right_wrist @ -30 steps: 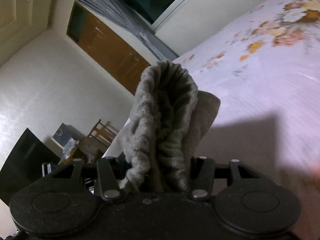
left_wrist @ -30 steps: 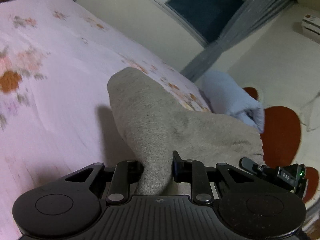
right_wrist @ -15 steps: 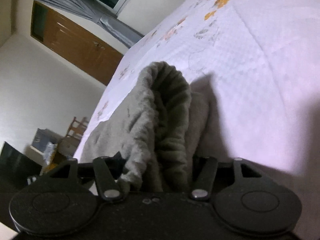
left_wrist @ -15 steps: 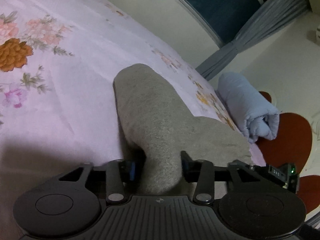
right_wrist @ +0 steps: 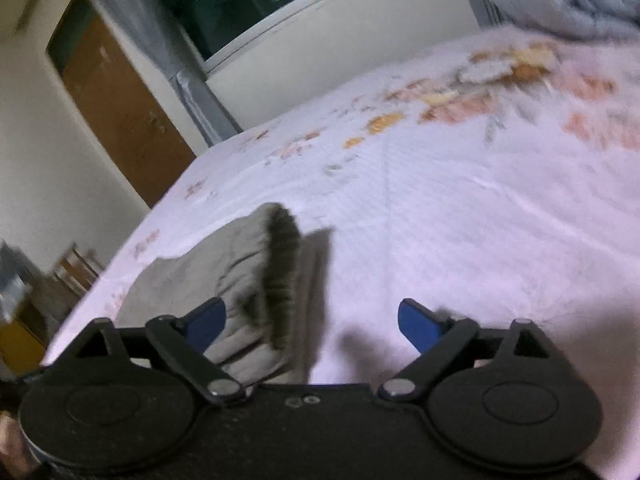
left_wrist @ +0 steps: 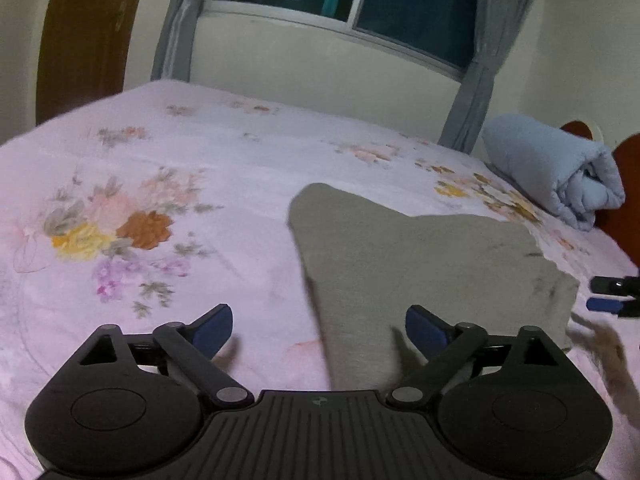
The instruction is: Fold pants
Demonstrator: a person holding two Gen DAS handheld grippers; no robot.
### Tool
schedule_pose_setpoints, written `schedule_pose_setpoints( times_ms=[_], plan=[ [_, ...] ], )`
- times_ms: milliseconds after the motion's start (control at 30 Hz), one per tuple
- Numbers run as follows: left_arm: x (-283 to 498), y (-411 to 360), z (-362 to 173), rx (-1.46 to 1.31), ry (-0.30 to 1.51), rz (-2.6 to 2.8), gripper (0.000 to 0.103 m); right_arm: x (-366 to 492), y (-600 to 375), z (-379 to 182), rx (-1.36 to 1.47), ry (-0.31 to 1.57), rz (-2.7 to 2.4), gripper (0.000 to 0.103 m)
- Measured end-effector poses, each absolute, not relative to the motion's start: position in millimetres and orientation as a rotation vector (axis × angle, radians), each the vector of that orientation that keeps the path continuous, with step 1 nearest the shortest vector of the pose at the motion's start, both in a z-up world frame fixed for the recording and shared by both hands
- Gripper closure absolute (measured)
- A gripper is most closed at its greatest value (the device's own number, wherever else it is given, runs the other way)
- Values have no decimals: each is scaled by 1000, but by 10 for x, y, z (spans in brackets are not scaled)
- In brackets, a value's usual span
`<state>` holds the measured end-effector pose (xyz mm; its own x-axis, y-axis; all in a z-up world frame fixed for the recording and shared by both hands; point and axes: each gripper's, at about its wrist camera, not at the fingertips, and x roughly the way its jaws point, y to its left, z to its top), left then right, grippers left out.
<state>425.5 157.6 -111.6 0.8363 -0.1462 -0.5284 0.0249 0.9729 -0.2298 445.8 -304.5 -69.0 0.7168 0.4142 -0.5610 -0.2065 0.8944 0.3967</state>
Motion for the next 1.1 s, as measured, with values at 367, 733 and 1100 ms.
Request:
schedule_pose_setpoints(
  times_ms=[367,733,1100],
  plan=[
    [4000,1588,-1193,-202,623,44,1,4345,-2750,-715,59,704,193,8],
    [3971,1659,-1260,-296,651,-5,1,4679,-2480,-894,-9,757,193,6],
    [5390,1749,-1408,-301,779,100,1,4861,-2337,-699,-12,560,241,6]
  ],
)
